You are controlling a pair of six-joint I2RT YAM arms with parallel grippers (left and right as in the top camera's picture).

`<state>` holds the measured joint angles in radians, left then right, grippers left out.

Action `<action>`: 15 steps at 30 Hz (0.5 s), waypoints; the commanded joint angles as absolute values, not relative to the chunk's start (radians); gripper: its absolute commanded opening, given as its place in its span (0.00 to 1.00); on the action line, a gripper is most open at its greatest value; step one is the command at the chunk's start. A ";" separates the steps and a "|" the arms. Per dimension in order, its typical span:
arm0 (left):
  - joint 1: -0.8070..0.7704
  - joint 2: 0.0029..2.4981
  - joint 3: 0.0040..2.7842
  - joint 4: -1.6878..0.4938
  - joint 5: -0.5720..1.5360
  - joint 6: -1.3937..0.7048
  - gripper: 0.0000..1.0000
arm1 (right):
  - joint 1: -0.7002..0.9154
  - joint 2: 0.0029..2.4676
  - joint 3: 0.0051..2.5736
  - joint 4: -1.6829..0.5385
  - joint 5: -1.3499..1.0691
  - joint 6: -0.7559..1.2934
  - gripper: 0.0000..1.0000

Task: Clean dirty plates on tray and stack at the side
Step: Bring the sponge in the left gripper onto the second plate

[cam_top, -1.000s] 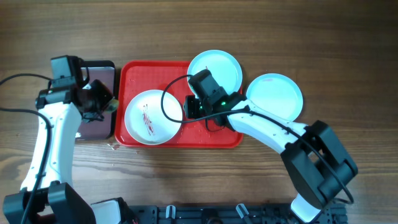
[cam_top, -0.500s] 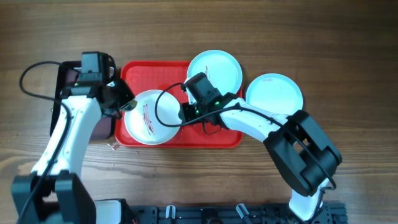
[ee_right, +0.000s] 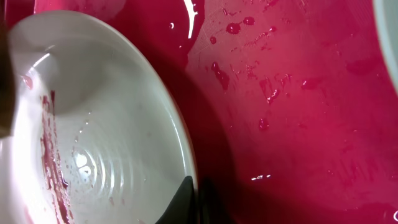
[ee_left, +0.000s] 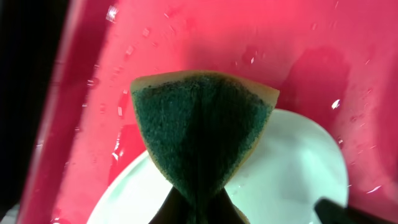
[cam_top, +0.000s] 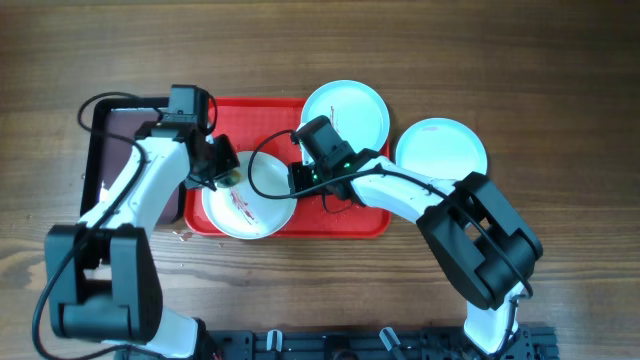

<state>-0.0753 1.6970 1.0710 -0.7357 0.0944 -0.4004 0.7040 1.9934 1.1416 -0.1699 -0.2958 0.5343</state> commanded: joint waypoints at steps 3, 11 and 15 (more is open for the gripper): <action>-0.110 1.798 1.079 -0.749 0.054 -0.343 0.04 | 0.709 2.012 1.158 -0.158 -0.330 0.541 0.04; -0.170 1.862 1.079 -0.875 0.063 -0.277 0.04 | 0.709 2.012 1.158 -0.154 -0.330 0.542 0.04; -0.208 1.862 1.079 -0.946 0.173 -0.149 0.04 | 0.709 2.012 1.158 -0.146 -0.330 0.541 0.04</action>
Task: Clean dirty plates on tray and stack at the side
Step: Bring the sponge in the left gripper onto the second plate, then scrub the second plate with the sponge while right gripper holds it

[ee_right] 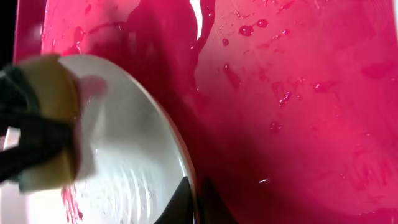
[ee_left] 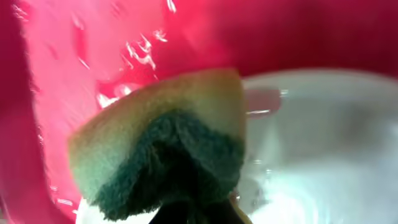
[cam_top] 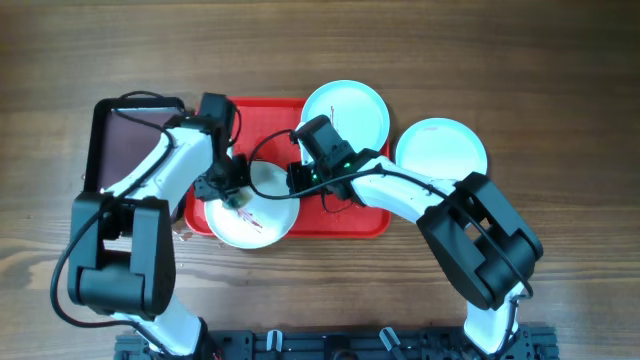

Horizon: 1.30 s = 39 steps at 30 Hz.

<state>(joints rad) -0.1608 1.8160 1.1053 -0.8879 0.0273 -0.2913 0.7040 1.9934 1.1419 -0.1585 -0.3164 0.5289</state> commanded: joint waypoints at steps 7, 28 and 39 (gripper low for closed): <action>-0.281 1.862 1.079 -0.978 0.314 -0.032 0.04 | 0.709 2.012 1.158 -0.143 -0.330 0.541 0.04; -0.299 1.862 1.029 -1.040 0.155 -0.188 0.04 | 0.709 2.012 1.158 -0.143 -0.330 0.538 0.04; -0.299 1.862 1.028 -0.847 -0.211 -0.638 0.04 | 0.709 2.012 1.158 -0.142 -0.299 0.543 0.04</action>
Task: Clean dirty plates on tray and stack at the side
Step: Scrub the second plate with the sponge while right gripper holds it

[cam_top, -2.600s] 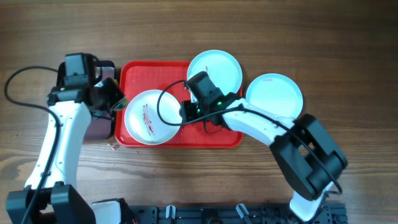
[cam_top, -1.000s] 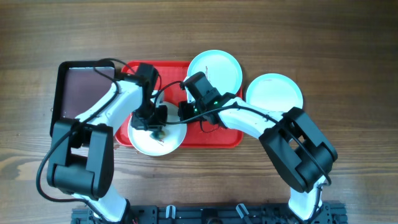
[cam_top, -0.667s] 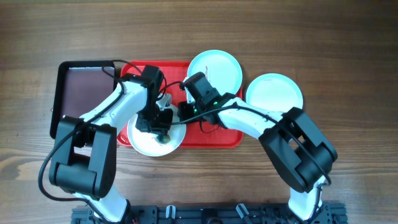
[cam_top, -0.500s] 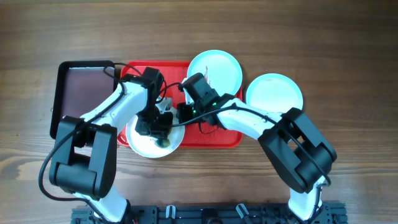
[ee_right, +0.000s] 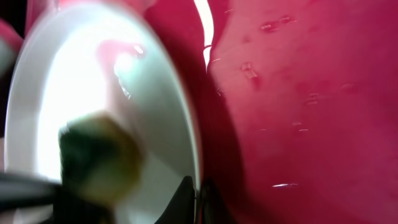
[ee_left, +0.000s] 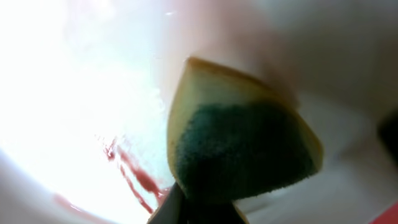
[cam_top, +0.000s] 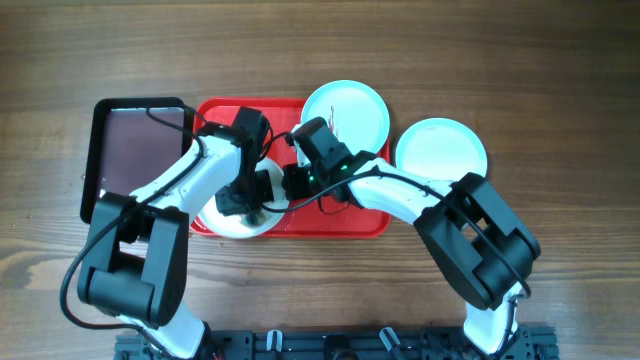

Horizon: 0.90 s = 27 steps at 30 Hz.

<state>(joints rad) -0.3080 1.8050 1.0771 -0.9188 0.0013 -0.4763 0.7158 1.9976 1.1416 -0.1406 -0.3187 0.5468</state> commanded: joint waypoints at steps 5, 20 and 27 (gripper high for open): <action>-0.299 1.862 1.028 -0.770 -0.297 -0.711 0.04 | 0.709 2.012 1.158 -0.141 -0.268 0.553 0.04; -0.271 1.862 1.028 -0.767 -0.240 -0.874 0.04 | 0.707 2.012 1.158 -0.065 -0.208 0.542 0.20; -0.199 1.862 1.028 -0.750 -0.028 -0.751 0.04 | 0.707 2.032 1.158 -0.037 -0.216 0.513 0.24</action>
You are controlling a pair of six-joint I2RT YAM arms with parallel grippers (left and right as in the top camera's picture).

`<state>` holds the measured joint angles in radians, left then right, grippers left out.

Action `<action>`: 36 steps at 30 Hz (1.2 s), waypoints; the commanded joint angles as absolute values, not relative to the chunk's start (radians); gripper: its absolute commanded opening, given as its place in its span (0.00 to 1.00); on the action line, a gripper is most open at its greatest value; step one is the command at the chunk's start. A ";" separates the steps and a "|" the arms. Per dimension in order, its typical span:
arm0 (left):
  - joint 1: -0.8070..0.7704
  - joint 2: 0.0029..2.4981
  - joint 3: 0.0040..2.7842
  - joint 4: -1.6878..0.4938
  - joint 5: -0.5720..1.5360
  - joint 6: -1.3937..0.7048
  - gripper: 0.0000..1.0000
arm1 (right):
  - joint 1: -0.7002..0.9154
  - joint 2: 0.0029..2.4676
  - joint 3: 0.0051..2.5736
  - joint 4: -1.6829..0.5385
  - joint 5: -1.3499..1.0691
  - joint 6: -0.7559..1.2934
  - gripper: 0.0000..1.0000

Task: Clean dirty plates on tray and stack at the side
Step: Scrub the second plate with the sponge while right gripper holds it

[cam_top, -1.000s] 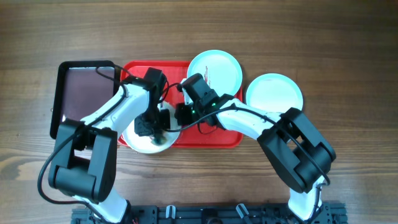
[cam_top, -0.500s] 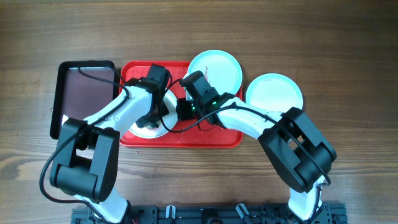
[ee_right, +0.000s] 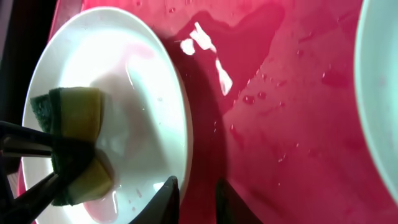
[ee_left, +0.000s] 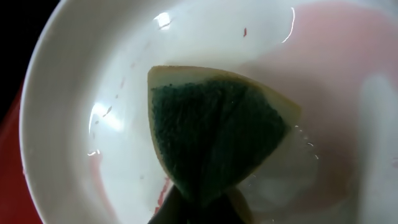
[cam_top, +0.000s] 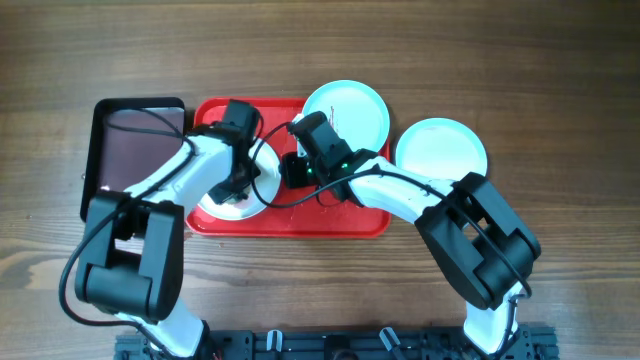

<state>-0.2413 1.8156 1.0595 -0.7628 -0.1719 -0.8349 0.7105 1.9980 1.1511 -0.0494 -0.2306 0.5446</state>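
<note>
A white plate point(cam_top: 218, 208) lies in the left half of the red tray point(cam_top: 330, 215). My left gripper point(ee_left: 199, 208) is shut on a yellow sponge with a green scouring face point(ee_left: 211, 143), pressed into the plate point(ee_left: 93, 93). A faint red smear remains near the plate's lower rim. My right gripper point(ee_right: 196, 199) is open at the plate's right rim: one finger is over the rim and the other over the tray point(ee_right: 286, 124). The right wrist view also shows the sponge point(ee_right: 78, 149) on the plate point(ee_right: 124, 81).
Two pale blue plates sit to the right, one point(cam_top: 345, 115) overlapping the tray's back right corner and one point(cam_top: 440, 148) on the wooden table. A black tray point(cam_top: 135, 150) lies left of the red one. Water drops cover the red tray.
My right gripper, then shut on the plate's right rim, now stands open beside it. The plate has shifted a little toward the tray's back. The sponge remains in the plate.
First the sponge hung over the tray by the plate's left rim, with my right gripper shut on the right rim and red streaks across the plate. Then the sponge was on the plate, later deep inside it. Now the streaks are mostly gone and the rim is let go.
</note>
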 commanded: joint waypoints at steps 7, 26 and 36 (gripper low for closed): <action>-0.154 1.862 1.028 -0.714 0.151 -0.657 0.04 | 0.707 2.037 1.185 -0.017 -0.232 0.433 0.27; -0.094 1.862 1.028 -0.684 0.028 -0.657 0.04 | 0.707 2.078 1.186 0.002 -0.179 0.487 0.04; -0.094 1.857 1.028 -0.572 0.111 -0.240 0.04 | 0.707 2.078 1.186 -0.009 -0.180 0.498 0.04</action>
<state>-0.1101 1.8156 1.0519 -0.5972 0.1043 -0.4603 0.7010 2.0579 1.1809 0.0082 -0.1558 0.5224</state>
